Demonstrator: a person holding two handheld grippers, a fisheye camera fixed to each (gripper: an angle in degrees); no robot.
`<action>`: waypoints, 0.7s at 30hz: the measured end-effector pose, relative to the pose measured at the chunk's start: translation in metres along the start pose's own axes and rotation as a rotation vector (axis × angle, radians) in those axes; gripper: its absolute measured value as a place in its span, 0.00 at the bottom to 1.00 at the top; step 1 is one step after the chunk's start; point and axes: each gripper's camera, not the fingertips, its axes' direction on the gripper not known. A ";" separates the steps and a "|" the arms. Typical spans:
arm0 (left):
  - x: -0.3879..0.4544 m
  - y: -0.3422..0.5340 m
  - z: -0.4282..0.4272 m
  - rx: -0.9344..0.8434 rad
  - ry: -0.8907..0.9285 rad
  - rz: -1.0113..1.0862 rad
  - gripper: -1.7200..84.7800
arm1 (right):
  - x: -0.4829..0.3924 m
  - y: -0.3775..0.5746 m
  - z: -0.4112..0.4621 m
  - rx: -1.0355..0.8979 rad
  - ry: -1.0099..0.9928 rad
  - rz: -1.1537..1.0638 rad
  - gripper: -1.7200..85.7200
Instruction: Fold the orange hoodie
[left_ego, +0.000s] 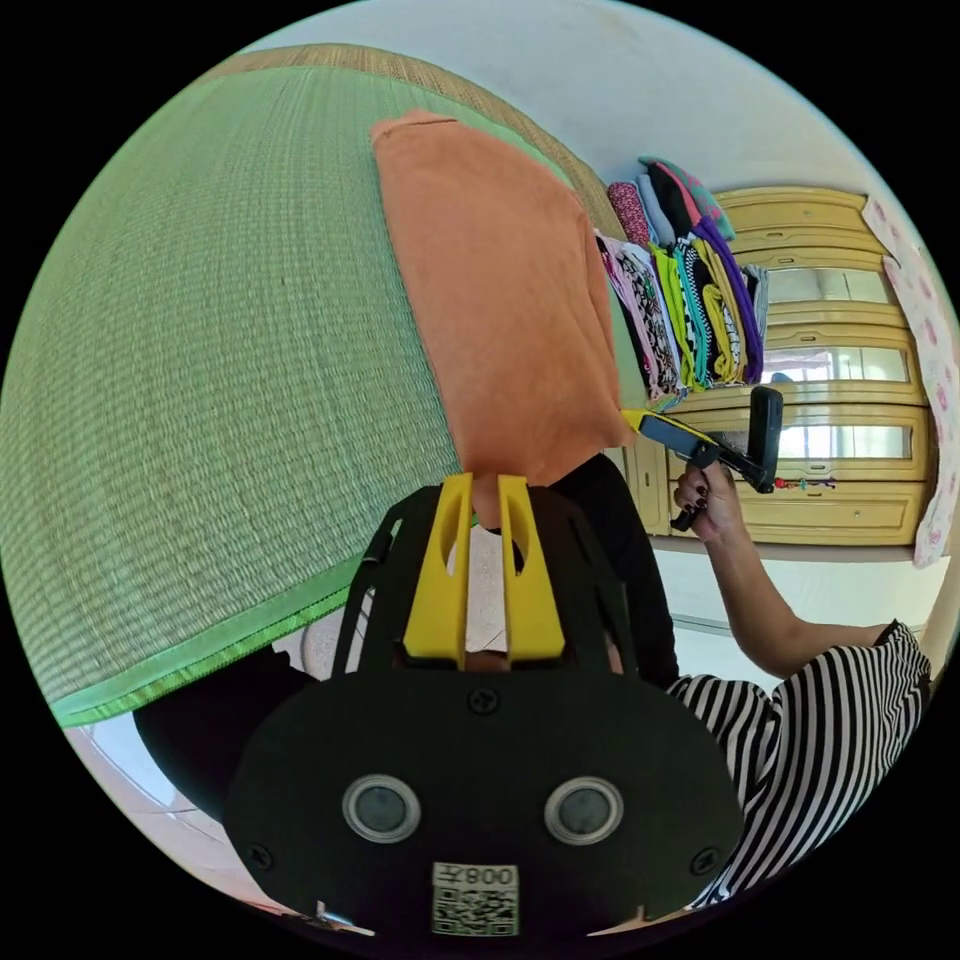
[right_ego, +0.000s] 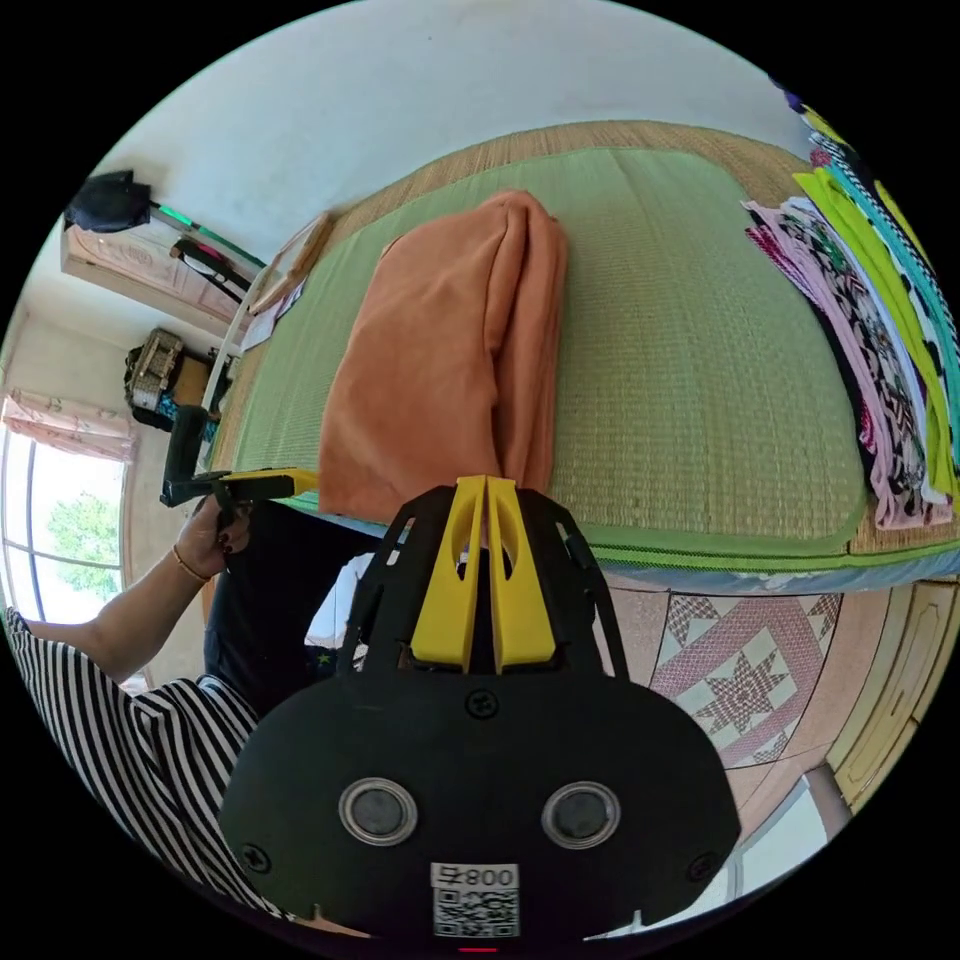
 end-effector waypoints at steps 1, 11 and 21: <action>-0.007 0.006 -0.001 0.013 0.005 -0.007 0.10 | 0.006 0.003 -0.003 0.013 -0.002 0.013 0.03; -0.066 0.014 0.056 0.007 0.235 -0.091 0.16 | 0.091 0.023 0.038 -0.026 -0.268 0.155 0.14; -0.088 0.025 0.095 -0.008 0.327 -0.104 0.17 | 0.139 0.042 0.081 -0.014 -0.425 0.222 0.15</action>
